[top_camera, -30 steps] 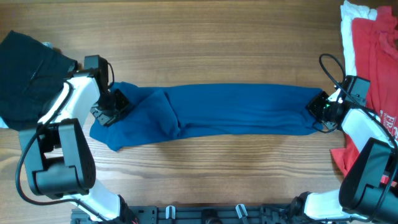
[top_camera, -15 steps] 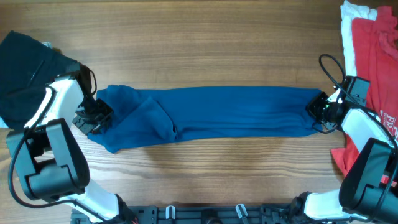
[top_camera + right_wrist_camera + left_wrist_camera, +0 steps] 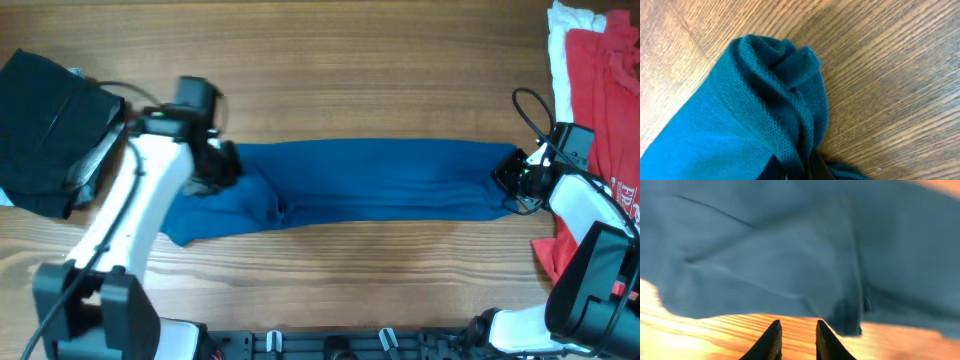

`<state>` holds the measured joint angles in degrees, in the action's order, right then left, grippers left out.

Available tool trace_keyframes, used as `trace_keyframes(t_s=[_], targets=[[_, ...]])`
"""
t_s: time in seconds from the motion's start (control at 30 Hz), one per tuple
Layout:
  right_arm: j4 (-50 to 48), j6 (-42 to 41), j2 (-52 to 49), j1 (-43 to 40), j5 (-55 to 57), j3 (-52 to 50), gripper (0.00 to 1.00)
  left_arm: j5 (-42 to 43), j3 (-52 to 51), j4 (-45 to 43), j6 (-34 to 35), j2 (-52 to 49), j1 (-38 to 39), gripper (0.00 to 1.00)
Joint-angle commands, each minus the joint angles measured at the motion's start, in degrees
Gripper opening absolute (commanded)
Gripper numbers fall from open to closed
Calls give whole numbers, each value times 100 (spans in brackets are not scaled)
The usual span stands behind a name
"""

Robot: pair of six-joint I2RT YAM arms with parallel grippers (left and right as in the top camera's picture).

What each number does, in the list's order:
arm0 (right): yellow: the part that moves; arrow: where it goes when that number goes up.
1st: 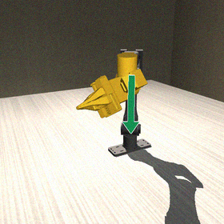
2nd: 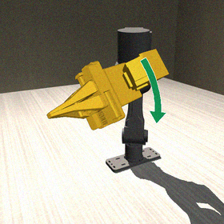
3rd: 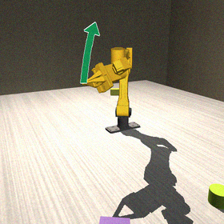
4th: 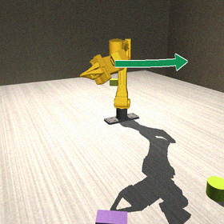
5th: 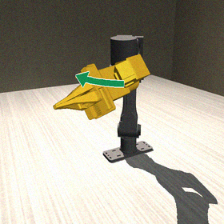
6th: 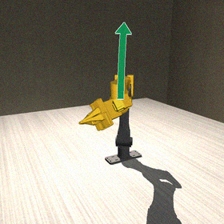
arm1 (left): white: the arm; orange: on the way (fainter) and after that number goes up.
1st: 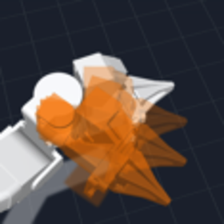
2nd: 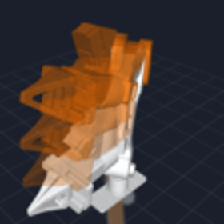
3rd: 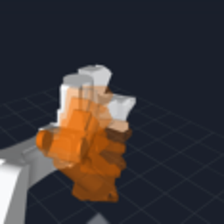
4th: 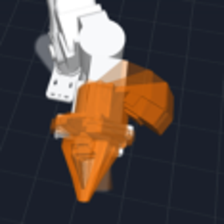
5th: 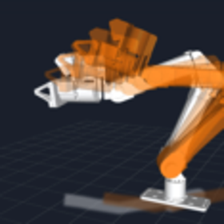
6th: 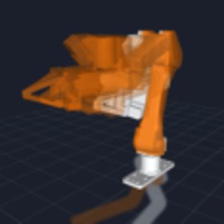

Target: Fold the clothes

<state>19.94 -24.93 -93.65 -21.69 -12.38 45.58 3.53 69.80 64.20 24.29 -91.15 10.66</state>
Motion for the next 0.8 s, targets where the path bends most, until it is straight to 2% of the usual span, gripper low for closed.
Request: trace_keyframes(t_s=[0.0,0.07,0.23,0.53,0.6,0.67,0.77], targets=[[24,118,-63,-31,208,122,6,96,-328,-81,170,-267,887,28],[24,118,-63,-31,208,120,7,96,-501,-317,173,-352,1309,37],[31,142,-63,-31,208,122,7,68,-632,-717,308,-634,2000,38],[35,227,-63,-31,208,120,8,-173,-638,-935,365,-1073,2070,36],[35,229,-63,-31,208,120,8,-214,-638,-981,365,-1086,2070,27],[35,232,-63,-31,208,120,8,-372,-638,-970,363,-1086,2068,6],[37,229,-63,-31,208,120,8,-437,-638,-938,365,-1086,2068,6]])
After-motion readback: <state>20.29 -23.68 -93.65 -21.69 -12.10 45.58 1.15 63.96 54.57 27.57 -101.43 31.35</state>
